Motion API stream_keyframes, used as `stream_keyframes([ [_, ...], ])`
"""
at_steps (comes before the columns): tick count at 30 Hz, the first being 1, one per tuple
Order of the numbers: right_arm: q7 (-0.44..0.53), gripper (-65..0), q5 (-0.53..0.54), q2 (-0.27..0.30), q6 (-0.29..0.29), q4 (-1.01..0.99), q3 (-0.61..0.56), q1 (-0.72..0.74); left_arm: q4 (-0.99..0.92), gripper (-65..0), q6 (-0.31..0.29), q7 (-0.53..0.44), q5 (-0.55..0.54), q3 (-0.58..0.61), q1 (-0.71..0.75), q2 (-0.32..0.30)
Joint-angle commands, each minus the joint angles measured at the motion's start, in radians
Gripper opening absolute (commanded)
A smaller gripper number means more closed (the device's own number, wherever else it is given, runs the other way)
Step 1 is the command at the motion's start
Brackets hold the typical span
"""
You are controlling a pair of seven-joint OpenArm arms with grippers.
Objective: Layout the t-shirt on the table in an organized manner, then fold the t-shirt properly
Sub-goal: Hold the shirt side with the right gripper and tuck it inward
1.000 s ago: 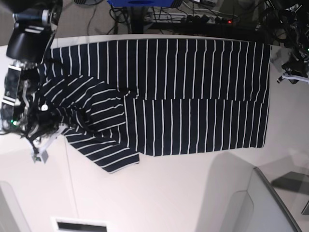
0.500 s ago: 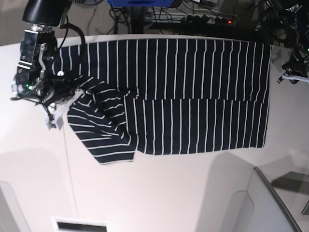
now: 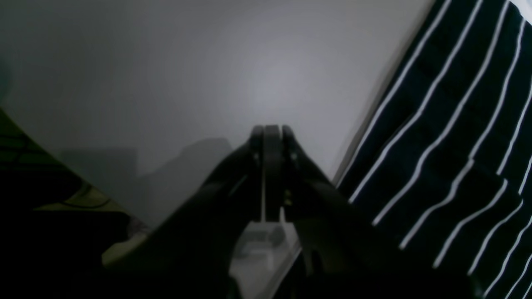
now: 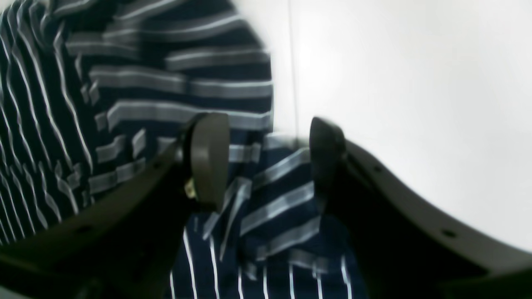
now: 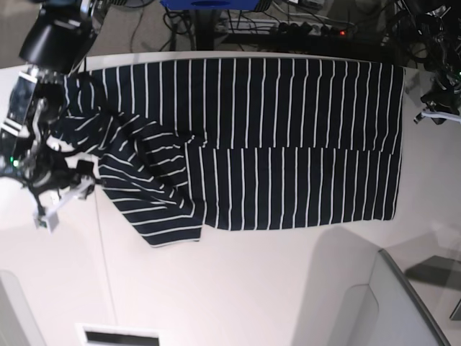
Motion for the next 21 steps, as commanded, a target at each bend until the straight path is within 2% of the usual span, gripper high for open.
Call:
stream_keyframes([
  [1,0.0,-35.1,0.011,0.025,0.003,-0.042,-0.005,0.032,0.017,-65.0,-0.002,-0.019,-0.003,-0.006,-0.002,-0.023],
  [6,0.005,-35.1,0.013,0.052,0.003,-0.303,-0.002,0.136,0.017,-65.0,-0.002,-0.019,-0.003,-0.006,-0.002,-0.023],
  [13,0.008,-35.6,0.011,0.059,0.003,-0.357,-0.002,0.142,0.016,-65.0,-0.002,-0.019,-0.003,-0.007,-0.002,-0.023],
  [18,0.002,-46.7,0.01,0.062,0.003,-0.38,-0.002,0.14,0.016,-65.0,-0.002,-0.019,-0.003,-0.006,-0.002,-0.023],
  [21,0.002,-47.9,0.01,0.062,0.003,-0.4,-0.002,0.142,0.016,-65.0,-0.002,-0.019,-0.003,-0.006,-0.002,-0.023],
])
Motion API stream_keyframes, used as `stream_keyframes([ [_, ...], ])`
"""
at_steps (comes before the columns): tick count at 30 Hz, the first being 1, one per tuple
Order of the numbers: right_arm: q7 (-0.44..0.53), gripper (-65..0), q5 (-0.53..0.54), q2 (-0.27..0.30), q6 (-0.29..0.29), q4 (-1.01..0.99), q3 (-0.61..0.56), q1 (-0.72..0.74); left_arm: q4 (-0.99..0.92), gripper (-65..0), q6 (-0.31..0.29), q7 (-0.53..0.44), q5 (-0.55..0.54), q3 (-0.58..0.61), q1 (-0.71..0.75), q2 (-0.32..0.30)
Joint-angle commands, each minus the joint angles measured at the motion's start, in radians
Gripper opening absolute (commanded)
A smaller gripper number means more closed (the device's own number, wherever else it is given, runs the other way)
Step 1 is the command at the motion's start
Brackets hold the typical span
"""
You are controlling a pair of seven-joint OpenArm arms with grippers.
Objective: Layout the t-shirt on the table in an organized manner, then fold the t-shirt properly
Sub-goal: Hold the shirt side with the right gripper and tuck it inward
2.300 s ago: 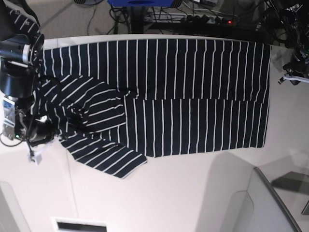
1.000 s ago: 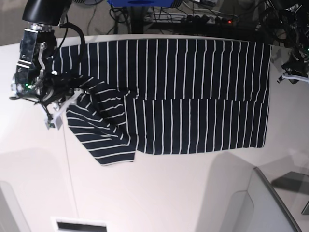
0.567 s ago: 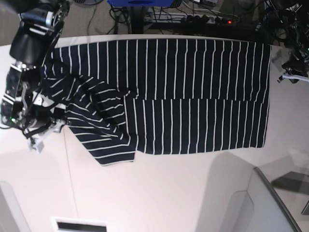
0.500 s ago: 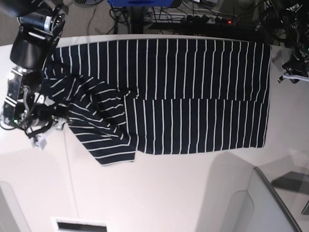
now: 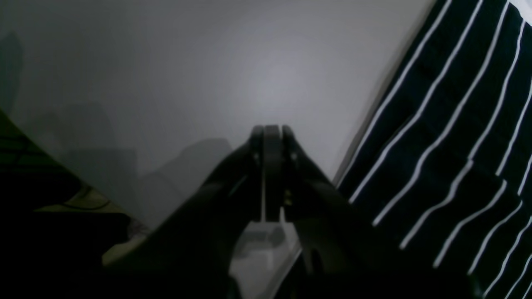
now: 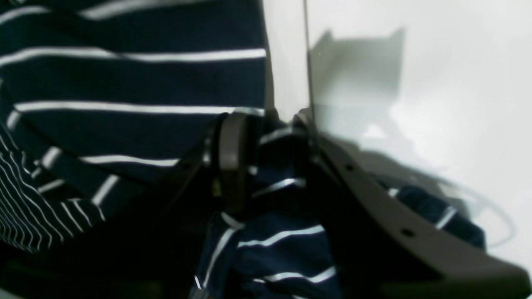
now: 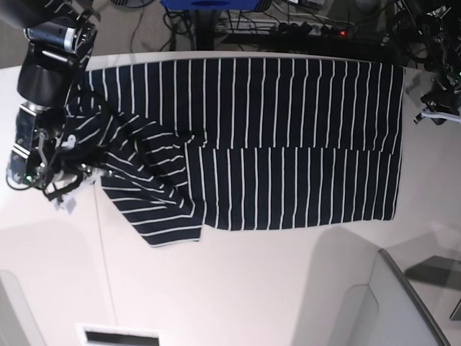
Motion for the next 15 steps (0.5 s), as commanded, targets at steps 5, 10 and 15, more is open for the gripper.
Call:
stream_keyframes([
  [5,0.004,-42.5,0.01,0.005,0.004,0.01,-0.001,0.024,0.016,-65.0,0.002,-0.018,-0.003,-0.007,-0.002,-0.022],
  [10,0.003,-41.6,0.01,0.005,0.004,0.009,-0.001,0.024,0.016,-65.0,0.002,-0.018,-0.003,-0.01,-0.002,-0.022],
  [15,-0.037,-41.4,0.016,-0.006,0.004,0.027,0.0,0.027,0.016,-65.0,0.002,-0.018,-0.003,-0.006,-0.003,-0.022],
])
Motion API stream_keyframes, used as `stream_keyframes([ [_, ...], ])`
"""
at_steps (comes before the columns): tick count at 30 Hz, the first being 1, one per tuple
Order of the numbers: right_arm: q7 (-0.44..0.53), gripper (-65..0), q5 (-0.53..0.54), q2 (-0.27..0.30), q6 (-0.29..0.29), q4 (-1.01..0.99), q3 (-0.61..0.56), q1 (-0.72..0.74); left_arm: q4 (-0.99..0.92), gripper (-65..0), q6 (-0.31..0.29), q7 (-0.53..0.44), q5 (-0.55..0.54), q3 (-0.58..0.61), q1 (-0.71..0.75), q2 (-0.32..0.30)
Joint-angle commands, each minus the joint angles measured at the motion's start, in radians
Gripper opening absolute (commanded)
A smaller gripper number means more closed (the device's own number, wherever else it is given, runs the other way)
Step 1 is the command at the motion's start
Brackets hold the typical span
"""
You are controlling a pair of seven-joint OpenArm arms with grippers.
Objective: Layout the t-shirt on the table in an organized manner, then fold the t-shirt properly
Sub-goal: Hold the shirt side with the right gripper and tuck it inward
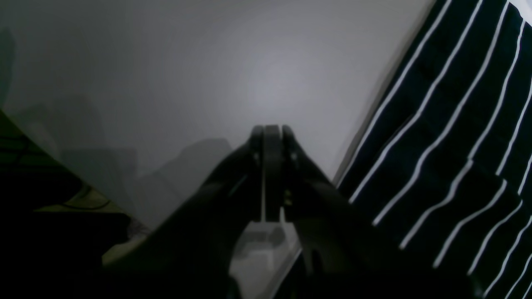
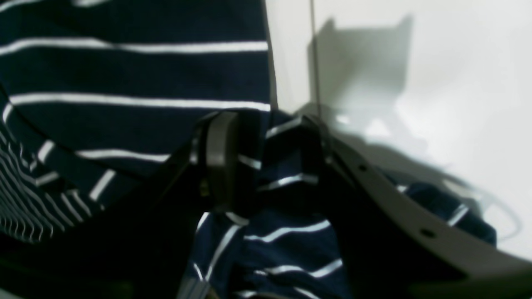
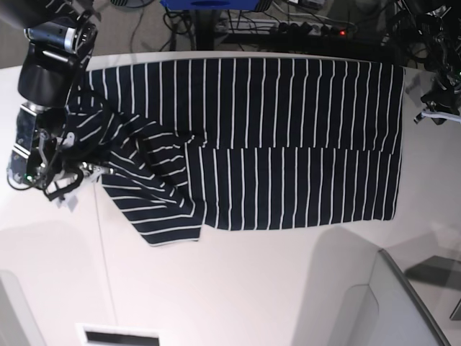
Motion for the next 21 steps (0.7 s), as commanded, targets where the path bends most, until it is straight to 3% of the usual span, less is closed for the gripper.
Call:
stream_keyframes([
  [1,-0.004,-41.4,0.024,-0.001,0.004,0.035,0.0,0.026,0.016,-65.0,0.002,-0.019,-0.003,-0.006,-0.005,-0.022],
  [4,-0.017,-41.1,0.058,-0.003,0.004,0.058,0.0,0.023,0.016,-65.0,0.002,-0.019,-0.003,-0.006,-0.005,-0.022],
  [9,-0.031,-31.5,0.075,-0.001,0.004,0.06,0.0,0.023,0.016,-65.0,0.002,-0.019,-0.003,-0.009,-0.005,-0.022],
  [15,-0.031,-31.8,0.075,-0.004,0.004,0.057,0.0,0.02,0.016,-65.0,0.002,-0.019,-0.003,-0.007,-0.008,-0.022],
  [21,-0.031,-40.1,0.075,-0.01,0.004,0.055,0.0,0.019,0.014,-65.0,0.002,-0.019,-0.003,-0.006,-0.011,-0.022],
])
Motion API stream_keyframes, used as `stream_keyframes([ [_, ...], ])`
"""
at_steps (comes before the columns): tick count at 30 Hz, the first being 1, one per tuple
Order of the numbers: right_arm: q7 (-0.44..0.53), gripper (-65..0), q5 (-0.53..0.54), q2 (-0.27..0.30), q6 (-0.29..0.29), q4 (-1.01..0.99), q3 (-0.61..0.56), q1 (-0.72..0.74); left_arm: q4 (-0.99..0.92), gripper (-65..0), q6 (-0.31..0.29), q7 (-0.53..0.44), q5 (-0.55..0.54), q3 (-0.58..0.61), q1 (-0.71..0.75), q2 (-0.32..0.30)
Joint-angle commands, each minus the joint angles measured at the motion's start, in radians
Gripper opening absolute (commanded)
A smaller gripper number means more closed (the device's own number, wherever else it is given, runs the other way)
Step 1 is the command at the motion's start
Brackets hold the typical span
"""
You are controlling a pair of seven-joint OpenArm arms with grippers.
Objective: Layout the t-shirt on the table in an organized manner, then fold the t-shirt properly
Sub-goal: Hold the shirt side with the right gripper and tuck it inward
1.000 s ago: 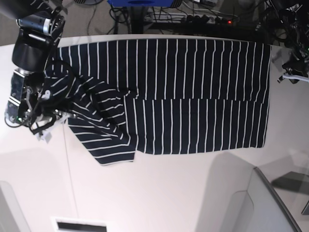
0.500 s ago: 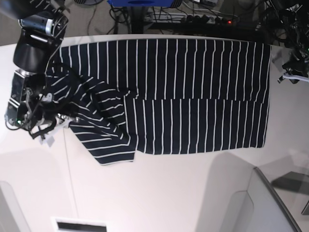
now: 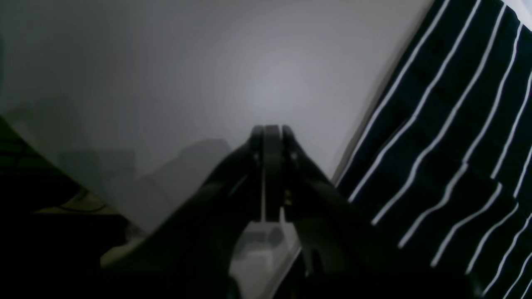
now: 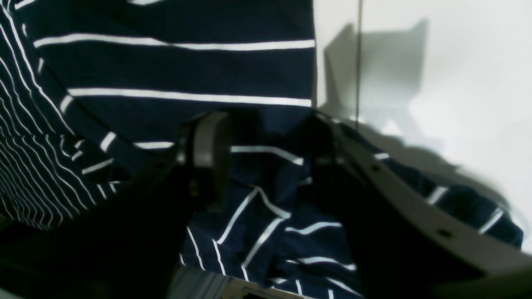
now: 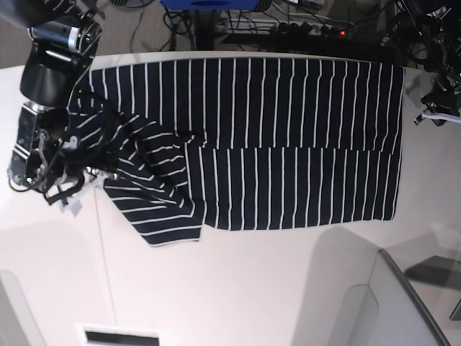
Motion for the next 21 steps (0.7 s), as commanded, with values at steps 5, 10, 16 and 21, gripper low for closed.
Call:
stream_keyframes([
  [5,0.005,-48.8,0.013,0.005,0.004,0.013,0.0,0.02,0.014,-65.0,0.002,-0.019,-0.003,-0.005,-0.005,-0.022],
  [10,0.01,-65.0,0.013,0.005,0.004,0.013,0.001,0.024,0.014,-65.0,0.002,-0.019,-0.003,-0.005,-0.007,-0.022],
  [16,0.014,-65.0,0.013,0.007,0.004,0.021,0.001,0.039,0.014,-65.0,0.002,-0.019,-0.003,-0.004,-0.01,-0.023],
  [21,0.014,-65.0,0.013,0.004,0.008,0.112,0.001,0.033,-0.023,-65.0,0.002,-0.013,0.005,-0.002,-0.062,-0.057],
])
